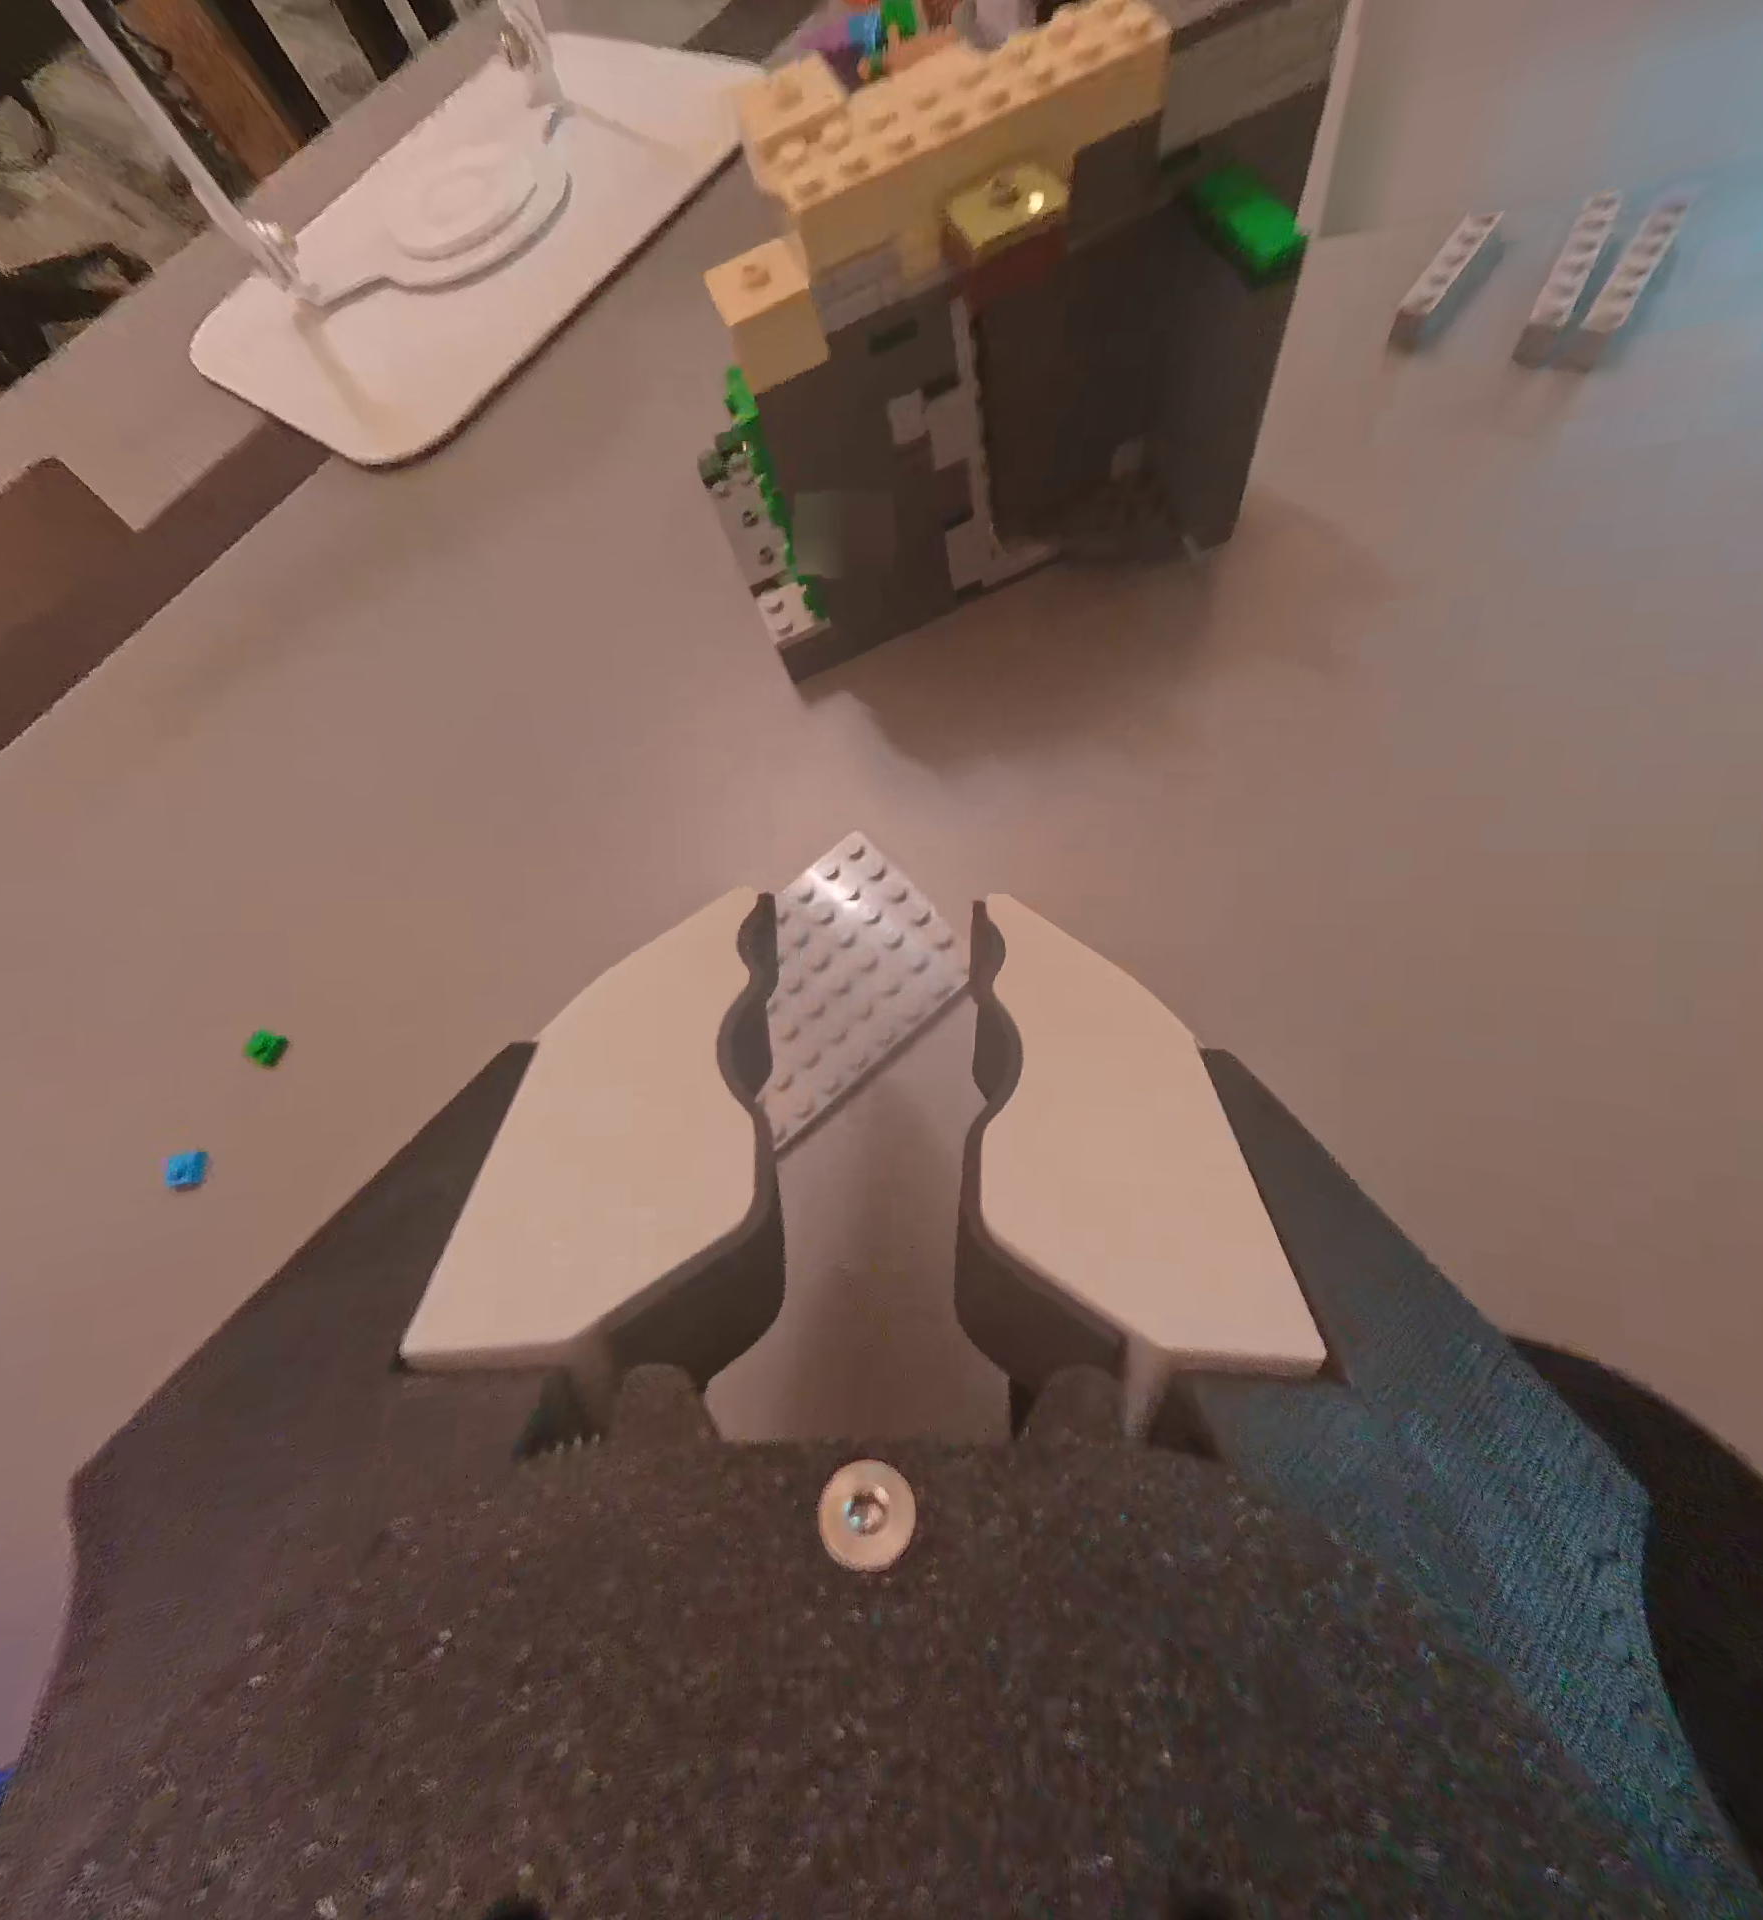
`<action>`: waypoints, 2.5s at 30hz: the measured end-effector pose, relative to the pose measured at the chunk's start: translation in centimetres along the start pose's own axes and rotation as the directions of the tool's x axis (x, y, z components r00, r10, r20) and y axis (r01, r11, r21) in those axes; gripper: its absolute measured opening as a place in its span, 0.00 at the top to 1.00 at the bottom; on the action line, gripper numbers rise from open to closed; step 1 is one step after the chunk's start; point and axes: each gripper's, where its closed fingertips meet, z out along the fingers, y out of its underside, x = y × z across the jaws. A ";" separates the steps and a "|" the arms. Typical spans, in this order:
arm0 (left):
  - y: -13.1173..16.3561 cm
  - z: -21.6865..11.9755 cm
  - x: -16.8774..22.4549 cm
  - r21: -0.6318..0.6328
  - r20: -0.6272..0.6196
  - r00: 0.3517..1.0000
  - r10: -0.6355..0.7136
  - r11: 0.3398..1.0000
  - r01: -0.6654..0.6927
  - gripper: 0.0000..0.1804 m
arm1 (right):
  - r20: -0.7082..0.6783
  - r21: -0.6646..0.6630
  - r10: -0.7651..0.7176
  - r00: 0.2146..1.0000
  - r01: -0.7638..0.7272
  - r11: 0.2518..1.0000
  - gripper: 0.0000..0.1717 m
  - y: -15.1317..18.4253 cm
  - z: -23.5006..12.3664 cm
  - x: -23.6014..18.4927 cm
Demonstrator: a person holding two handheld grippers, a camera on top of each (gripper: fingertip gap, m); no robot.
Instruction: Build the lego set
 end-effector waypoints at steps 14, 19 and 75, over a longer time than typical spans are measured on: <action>4.1 2.0 -1.3 -0.317 -0.373 0.920 0.120 0.915 -0.248 0.60 | 0.052 0.395 0.391 0.919 -0.378 0.837 0.88 -3.1 -3.2 -6.1; 4.3 2.4 -1.2 -0.353 -0.494 0.858 0.138 0.870 -0.343 0.60 | 0.070 0.393 0.380 0.922 -0.376 0.839 0.89 -3.2 -3.7 -6.6; -6.4 -1.0 17.1 -0.018 -0.880 0.474 0.011 0.998 -0.057 0.72 | -0.478 0.506 -0.205 0.854 0.459 0.731 0.96 -16.6 -5.4 -9.2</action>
